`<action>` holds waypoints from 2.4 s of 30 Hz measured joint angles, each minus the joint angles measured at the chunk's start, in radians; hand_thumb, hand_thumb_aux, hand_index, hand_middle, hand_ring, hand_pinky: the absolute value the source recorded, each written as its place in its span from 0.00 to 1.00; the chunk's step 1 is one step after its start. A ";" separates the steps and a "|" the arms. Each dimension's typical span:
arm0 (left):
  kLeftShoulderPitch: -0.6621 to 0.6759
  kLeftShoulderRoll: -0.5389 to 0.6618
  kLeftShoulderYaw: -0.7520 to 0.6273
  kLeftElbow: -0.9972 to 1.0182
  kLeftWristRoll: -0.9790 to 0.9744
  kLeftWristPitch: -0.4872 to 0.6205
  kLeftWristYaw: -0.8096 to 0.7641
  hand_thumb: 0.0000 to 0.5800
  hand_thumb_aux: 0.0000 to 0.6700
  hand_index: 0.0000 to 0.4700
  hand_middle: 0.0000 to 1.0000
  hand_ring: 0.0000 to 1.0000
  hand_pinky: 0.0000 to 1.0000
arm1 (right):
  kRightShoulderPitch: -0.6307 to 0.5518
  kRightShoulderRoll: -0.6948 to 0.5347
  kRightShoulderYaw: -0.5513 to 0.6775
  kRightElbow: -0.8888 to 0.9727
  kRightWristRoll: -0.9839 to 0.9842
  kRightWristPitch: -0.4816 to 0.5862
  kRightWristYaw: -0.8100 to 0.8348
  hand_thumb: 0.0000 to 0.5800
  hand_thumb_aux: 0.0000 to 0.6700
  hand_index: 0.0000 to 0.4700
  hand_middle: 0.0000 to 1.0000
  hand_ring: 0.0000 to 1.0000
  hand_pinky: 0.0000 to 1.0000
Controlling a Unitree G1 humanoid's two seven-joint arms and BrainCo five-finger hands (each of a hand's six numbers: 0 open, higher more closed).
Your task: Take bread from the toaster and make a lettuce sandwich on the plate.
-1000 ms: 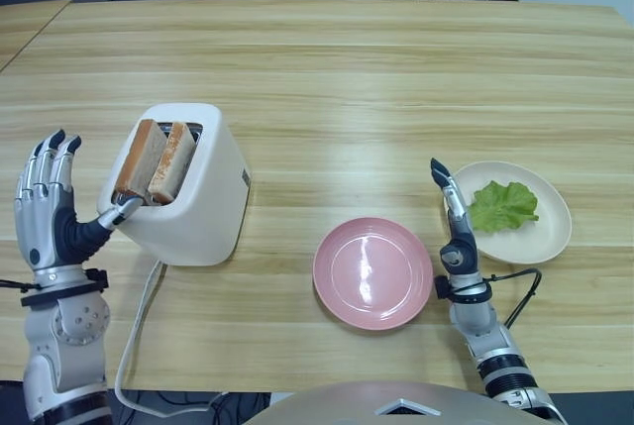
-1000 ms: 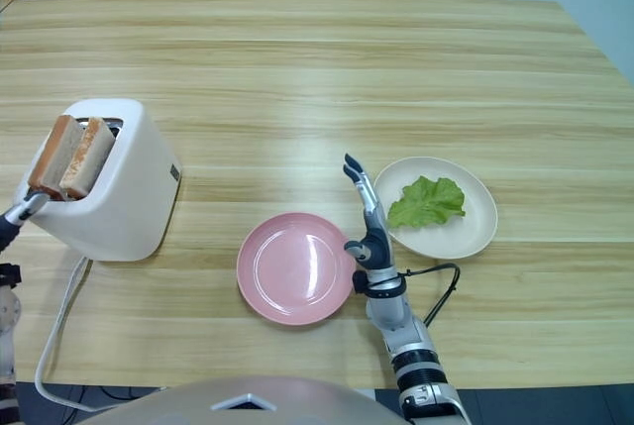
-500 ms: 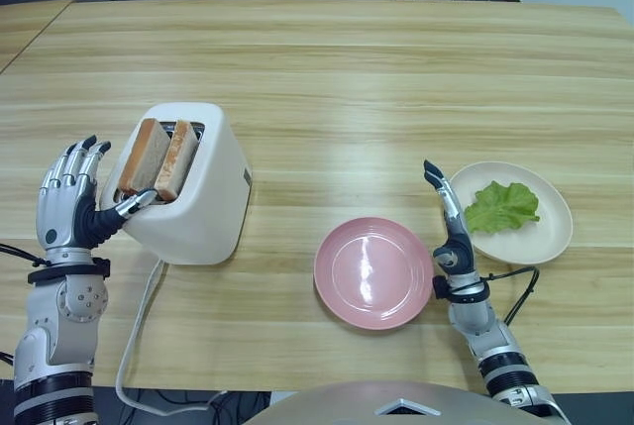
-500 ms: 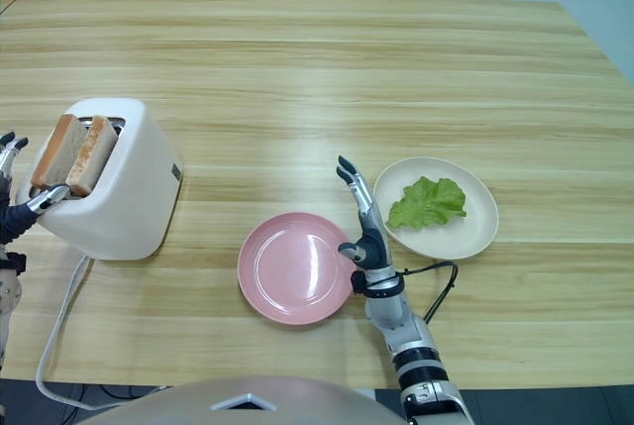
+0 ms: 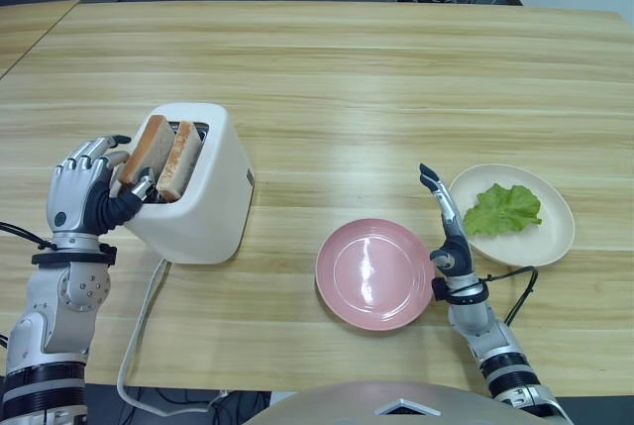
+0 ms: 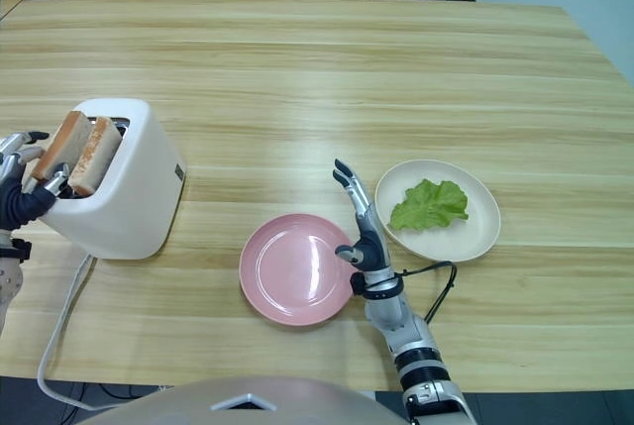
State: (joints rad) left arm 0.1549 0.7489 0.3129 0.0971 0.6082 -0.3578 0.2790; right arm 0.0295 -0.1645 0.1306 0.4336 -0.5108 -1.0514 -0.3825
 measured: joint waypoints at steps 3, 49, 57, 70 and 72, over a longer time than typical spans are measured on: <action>-0.030 -0.028 0.003 0.005 0.006 0.026 0.066 1.00 1.00 1.00 1.00 1.00 1.00 | -0.001 0.002 0.000 0.000 0.000 0.002 -0.002 0.00 0.00 0.00 0.00 0.00 0.00; -0.017 -0.377 -0.584 0.041 0.053 -0.339 -0.147 0.00 0.00 0.00 0.00 0.00 0.00 | -0.138 -0.574 -0.089 0.270 -0.428 0.659 -0.286 0.00 0.00 0.00 0.00 0.00 0.00; 0.007 -0.355 -0.572 -0.112 0.178 -0.305 -0.064 0.00 0.00 0.00 0.00 0.00 0.00 | -0.180 -0.660 0.029 0.295 -0.430 0.686 -0.121 0.00 0.00 0.00 0.00 0.00 0.00; 0.041 -0.343 -0.571 -0.148 0.178 -0.275 -0.047 0.00 0.00 0.00 0.00 0.00 0.00 | -0.210 -0.703 0.110 0.296 -0.411 0.677 -0.086 1.00 1.00 1.00 0.00 0.00 0.00; 0.047 -0.343 -0.571 -0.148 0.178 -0.274 -0.044 0.00 0.00 0.00 0.00 0.00 0.00 | -0.210 -0.703 0.114 0.293 -0.410 0.676 -0.095 1.00 1.00 1.00 0.00 0.00 0.00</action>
State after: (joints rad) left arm 0.2018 0.4061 -0.2576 -0.0507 0.7858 -0.6322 0.2345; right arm -0.1808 -0.8679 0.2441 0.7269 -0.9211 -0.3755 -0.4779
